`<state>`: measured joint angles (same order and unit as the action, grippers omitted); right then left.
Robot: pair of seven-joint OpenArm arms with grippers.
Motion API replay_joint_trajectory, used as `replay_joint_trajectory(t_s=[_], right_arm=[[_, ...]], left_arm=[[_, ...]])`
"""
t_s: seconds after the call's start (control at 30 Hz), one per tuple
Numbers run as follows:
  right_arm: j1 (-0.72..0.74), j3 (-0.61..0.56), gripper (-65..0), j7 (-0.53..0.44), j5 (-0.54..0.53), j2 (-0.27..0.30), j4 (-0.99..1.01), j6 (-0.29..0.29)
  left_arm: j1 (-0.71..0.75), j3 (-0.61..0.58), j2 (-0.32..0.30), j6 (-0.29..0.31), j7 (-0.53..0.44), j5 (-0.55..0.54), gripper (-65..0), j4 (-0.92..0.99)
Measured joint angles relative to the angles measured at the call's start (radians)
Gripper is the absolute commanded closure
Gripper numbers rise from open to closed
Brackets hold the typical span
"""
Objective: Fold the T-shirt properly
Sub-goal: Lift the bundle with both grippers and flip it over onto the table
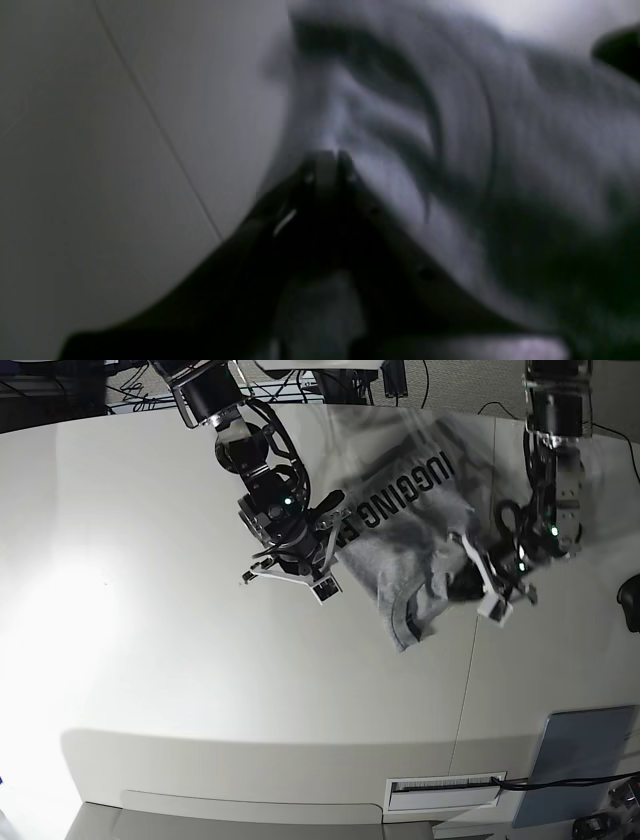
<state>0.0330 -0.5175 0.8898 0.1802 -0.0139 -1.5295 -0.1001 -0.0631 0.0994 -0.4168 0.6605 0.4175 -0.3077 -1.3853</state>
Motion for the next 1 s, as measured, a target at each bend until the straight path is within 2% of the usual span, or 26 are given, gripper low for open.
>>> replay_joint_trajectory(t_s=[0.13, 0.2, 0.33, 0.47, 0.53, 0.67, 0.77, 0.87, 1.0], right_arm=[[-0.011, 0.000, 0.0, -0.007, 0.003, 0.008, -0.004, 0.007], [-0.020, 0.000, 0.0, -0.006, 0.003, 0.016, -0.015, 0.013], [-0.064, 0.000, 0.0, 0.022, 0.006, 0.040, -0.078, 0.014], [-0.111, 0.000, 0.0, 0.048, 0.006, 0.053, -0.130, 0.022], [-0.127, 0.000, 0.0, 0.032, 0.006, 0.056, -0.135, 0.022], [-0.145, 0.000, 0.0, 0.018, 0.006, 0.061, -0.140, 0.023], [-0.157, 0.000, 0.0, 0.011, 0.014, 0.061, -0.143, 0.026], [-0.166, 0.000, 0.0, 0.007, 0.013, 0.061, -0.146, 0.026], [-0.169, 0.000, 0.0, 0.007, -0.022, 0.061, -0.149, 0.030]], left_arm=[[-0.043, 0.000, -0.043, 0.000, 0.001, -0.031, 0.0, -0.013], [-0.033, 0.002, -0.079, -0.001, 0.045, -0.072, 0.0, -0.030], [0.018, 0.001, -0.159, 0.003, 0.179, -0.222, 0.0, -0.045], [0.111, 0.002, -0.259, -0.005, 0.209, -0.373, 0.0, -0.048], [0.155, 0.002, -0.287, -0.005, 0.214, -0.415, 0.0, -0.048], [0.210, 0.002, -0.284, 0.016, 0.216, -0.457, 0.0, -0.047], [0.238, 0.002, -0.249, 0.028, 0.211, -0.449, 0.0, -0.048], [0.240, 0.002, -0.184, 0.025, 0.150, -0.353, 0.0, -0.038], [0.237, 0.002, -0.130, -0.077, -0.027, -0.180, 0.0, -0.035]])
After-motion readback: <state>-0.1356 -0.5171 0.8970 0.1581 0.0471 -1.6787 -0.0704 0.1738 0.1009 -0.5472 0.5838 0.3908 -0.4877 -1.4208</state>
